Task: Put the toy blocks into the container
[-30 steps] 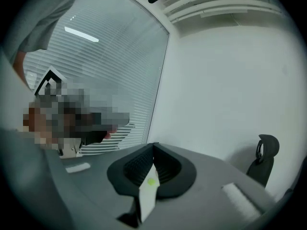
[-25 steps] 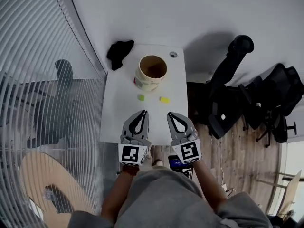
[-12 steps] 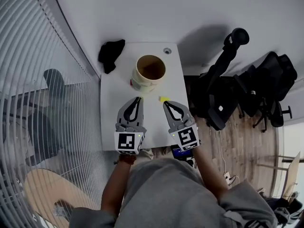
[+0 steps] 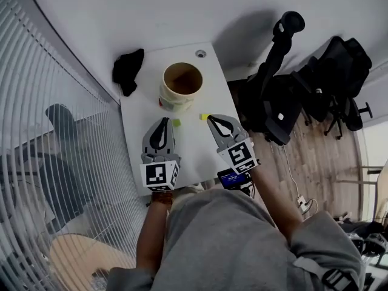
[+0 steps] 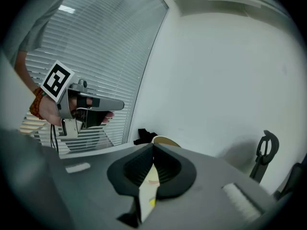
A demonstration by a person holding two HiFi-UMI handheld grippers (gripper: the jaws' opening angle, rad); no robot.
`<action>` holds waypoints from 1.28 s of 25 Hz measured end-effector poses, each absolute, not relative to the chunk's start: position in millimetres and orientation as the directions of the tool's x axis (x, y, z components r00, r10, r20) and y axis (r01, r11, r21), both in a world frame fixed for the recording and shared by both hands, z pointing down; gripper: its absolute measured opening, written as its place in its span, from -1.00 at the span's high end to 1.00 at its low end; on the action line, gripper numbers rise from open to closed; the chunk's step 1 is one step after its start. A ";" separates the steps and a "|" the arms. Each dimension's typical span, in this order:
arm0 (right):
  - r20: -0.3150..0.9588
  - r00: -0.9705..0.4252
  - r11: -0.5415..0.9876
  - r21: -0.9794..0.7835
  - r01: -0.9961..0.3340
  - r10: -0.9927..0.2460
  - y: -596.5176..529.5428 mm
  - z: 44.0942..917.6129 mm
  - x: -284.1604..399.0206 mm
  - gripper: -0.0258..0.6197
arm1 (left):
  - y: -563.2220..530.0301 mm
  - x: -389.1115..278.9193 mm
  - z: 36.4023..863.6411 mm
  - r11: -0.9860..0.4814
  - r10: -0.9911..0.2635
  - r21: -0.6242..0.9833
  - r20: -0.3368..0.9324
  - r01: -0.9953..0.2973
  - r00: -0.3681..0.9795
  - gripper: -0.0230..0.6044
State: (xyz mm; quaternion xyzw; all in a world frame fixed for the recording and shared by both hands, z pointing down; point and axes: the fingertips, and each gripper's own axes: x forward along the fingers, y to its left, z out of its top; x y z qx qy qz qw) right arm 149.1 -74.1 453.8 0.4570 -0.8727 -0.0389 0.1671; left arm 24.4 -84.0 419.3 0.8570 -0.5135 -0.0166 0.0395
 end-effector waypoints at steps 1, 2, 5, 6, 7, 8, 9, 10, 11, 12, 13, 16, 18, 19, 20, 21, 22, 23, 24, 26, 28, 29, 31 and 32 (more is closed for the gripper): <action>0.260 -0.517 0.571 0.216 -0.792 -0.815 -75.5 456.3 151.1 0.88 | -86.1 21.6 420.2 -0.474 -0.879 0.081 0.013 -0.877 0.476 0.85; 0.266 -0.509 0.565 0.216 -0.796 -0.819 -77.2 458.7 153.9 0.88 | -87.8 19.9 420.9 -0.476 -0.878 0.077 0.014 -0.876 0.478 0.85; 0.305 -0.495 0.568 0.236 -0.788 -0.813 -84.5 469.3 160.0 0.88 | -87.4 17.2 421.7 -0.473 -0.880 0.070 0.013 -0.878 0.475 0.85; 0.317 -0.492 0.571 0.244 -0.784 -0.811 -87.5 474.3 159.3 0.88 | -86.9 15.7 422.2 -0.475 -0.879 0.070 0.012 -0.877 0.477 0.85; 0.326 -0.489 0.572 0.249 -0.781 -0.809 -90.3 479.5 158.2 0.88 | -86.8 14.4 423.0 -0.480 -0.876 0.071 0.013 -0.875 0.482 0.85; 0.334 -0.484 0.571 0.250 -0.782 -0.809 -92.7 484.8 157.7 0.88 | -86.7 13.9 423.8 -0.487 -0.872 0.071 0.014 -0.871 0.489 0.85; 0.341 -0.478 0.568 0.248 -0.785 -0.810 -94.4 490.4 158.1 0.88 | -86.1 14.2 424.3 -0.496 -0.867 0.069 0.015 -0.866 0.498 0.85; 0.349 -0.471 0.564 0.245 -0.789 -0.810 -95.8 496.4 159.5 0.88 | -85.3 15.1 423.8 -0.506 -0.861 0.063 0.015 -0.860 0.508 0.85; 0.358 -0.463 0.560 0.243 -0.792 -0.810 -97.6 502.4 161.7 0.88 | -84.7 15.8 422.1 -0.515 -0.856 0.055 0.013 -0.856 0.516 0.85; 0.368 -0.457 0.558 0.242 -0.794 -0.810 -100.3 508.2 164.4 0.88 | -85.1 15.8 419.7 -0.519 -0.854 0.046 0.009 -0.853 0.520 0.85; 0.379 -0.452 0.558 0.241 -0.794 -0.808 -103.7 514.1 167.3 0.88 | -86.7 14.6 417.5 -0.519 -0.854 0.039 0.004 -0.854 0.520 0.85; 0.423 -0.437 0.563 0.238 -0.791 -0.794 -109.9 537.5 176.8 0.88 | -90.3 7.0 418.5 -0.506 -0.862 0.038 0.007 -0.861 0.507 0.85; 0.458 -0.426 0.569 0.237 -0.787 -0.780 -113.1 553.8 183.0 0.88 | -92.7 0.4 422.1 -0.495 -0.868 0.045 0.019 -0.868 0.496 0.85; 0.475 -0.423 0.575 0.240 -0.782 -0.772 -114.9 560.6 184.8 0.88 | -94.5 -3.1 424.1 -0.487 -0.872 0.051 0.024 -0.872 0.489 0.85; 0.490 -0.422 0.585 0.246 -0.773 -0.763 -116.5 567.1 185.5 0.88 | -96.4 -6.3 426.1 -0.480 -0.876 0.056 0.027 -0.875 0.482 0.85; 0.504 -0.423 0.597 0.253 -0.761 -0.753 -118.0 573.7 185.5 0.88 | -98.2 -9.0 427.5 -0.475 -0.878 0.058 0.028 -0.878 0.477 0.85; 0.518 -0.425 0.610 0.260 -0.749 -0.743 -119.6 580.6 184.7 0.87 | -100.0 -11.4 428.3 -0.472 -0.880 0.057 0.028 -0.880 0.474 0.85; 0.531 -0.426 0.621 0.265 -0.738 -0.732 -121.4 587.6 183.6 0.86 | -101.6 -14.0 428.5 -0.470 -0.881 0.053 0.026 -0.881 0.472 0.85; 0.544 -0.426 0.631 0.267 -0.729 -0.723 -123.3 594.3 182.7 0.85 | -103.1 -16.4 428.2 -0.469 -0.882 0.049 0.024 -0.882 0.471 0.85; 0.572 -0.419 0.643 0.265 -0.719 -0.705 -126.3 606.4 184.0 0.83 | -105.4 -18.6 427.7 -0.468 -0.883 0.045 0.021 -0.882 0.470 0.85; 0.603 -0.409 0.652 0.257 -0.713 -0.685 -127.4 617.6 188.2 0.82 | -105.8 -16.0 430.3 -0.472 -0.881 0.045 0.021 -0.881 0.473 0.85; 0.618 -0.406 0.660 0.255 -0.707 -0.674 -128.5 623.5 189.1 0.79 | -106.3 -14.5 432.5 -0.472 -0.881 0.046 0.022 -0.880 0.473 0.85; 0.648 -0.403 0.685 0.262 -0.680 -0.647 -130.8 637.0 187.4 0.77 | -108.1 -13.5 438.3 -0.468 -0.882 0.059 0.029 -0.882 0.470 0.85; 0.661 -0.402 0.699 0.267 -0.663 -0.634 -131.4 643.5 185.3 0.74 | -108.7 -13.3 441.1 -0.468 -0.882 0.065 0.032 -0.881 0.471 0.85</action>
